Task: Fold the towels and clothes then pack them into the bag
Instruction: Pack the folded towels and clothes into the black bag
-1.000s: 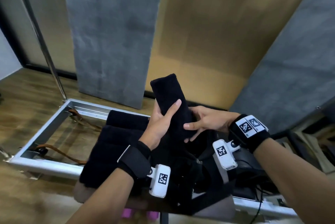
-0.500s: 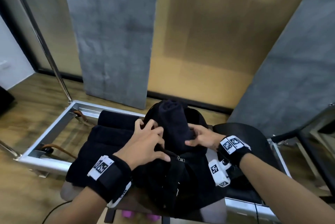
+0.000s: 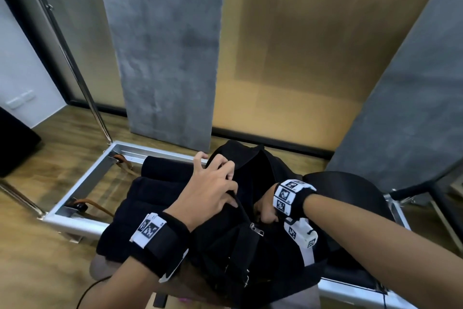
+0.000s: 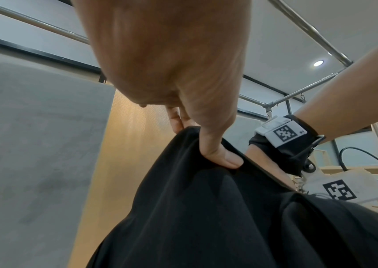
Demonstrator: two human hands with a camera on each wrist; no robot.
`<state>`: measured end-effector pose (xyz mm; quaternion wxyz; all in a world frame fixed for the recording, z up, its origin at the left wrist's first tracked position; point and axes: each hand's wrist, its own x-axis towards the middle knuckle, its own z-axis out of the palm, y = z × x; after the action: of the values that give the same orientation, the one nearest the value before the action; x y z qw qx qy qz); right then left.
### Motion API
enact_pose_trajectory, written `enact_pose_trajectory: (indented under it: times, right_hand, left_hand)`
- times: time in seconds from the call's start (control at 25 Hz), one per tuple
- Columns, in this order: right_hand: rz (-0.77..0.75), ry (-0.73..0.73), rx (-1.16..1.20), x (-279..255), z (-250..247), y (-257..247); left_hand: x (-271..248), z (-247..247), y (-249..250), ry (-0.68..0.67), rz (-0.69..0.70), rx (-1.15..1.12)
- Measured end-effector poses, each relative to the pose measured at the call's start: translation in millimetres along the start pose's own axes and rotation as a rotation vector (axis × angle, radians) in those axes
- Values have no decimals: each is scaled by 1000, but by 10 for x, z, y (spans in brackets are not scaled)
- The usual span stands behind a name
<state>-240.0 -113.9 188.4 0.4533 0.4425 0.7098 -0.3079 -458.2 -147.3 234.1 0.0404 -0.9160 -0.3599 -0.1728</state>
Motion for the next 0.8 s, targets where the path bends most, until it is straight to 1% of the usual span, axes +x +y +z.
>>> enact_pose_trajectory:
  times: [0.04,0.16,0.2,0.28,0.36,0.44,0.52,0.6,0.64,0.68,0.8]
  right_hand:
    - [27,18,-17,13,5,-22]
    - [43,85,48,-18,56,26]
    - [44,134,85,-23,93,37]
    - [68,285,138,19,178,11]
    - [116,395,96,67,252,-29]
    - [166,445,67,44,279,-45]
    - [182,451,79,-118,235,-15]
    - [163,425,153,-378,89,-22]
    - [142,434,203,-530,-17,-49]
    - [126,479,239,-692,-148,-92]
    - [95,736,352,-1111,-591,-274]
  left_hand:
    - [-10,-2,9,-18,-1,-14]
    - [-69,14,0,-65,-24,-37]
    - [-86,14,-11,-66,-30,-44]
    - [-107,2,-54,-51,-38,-58]
    - [-120,-3,-87,-45,-35,-64]
    - [-149,26,-95,-56,-19,-77]
    - [-180,84,-61,-80,-13,-87]
    - [-227,132,-39,-84,-10,-125]
    - [-257,147,-41,-62,-10,-176]
    - [-291,156,-51,-29,-16,-240]
    - [-417,157,-111,99,-96,-409]
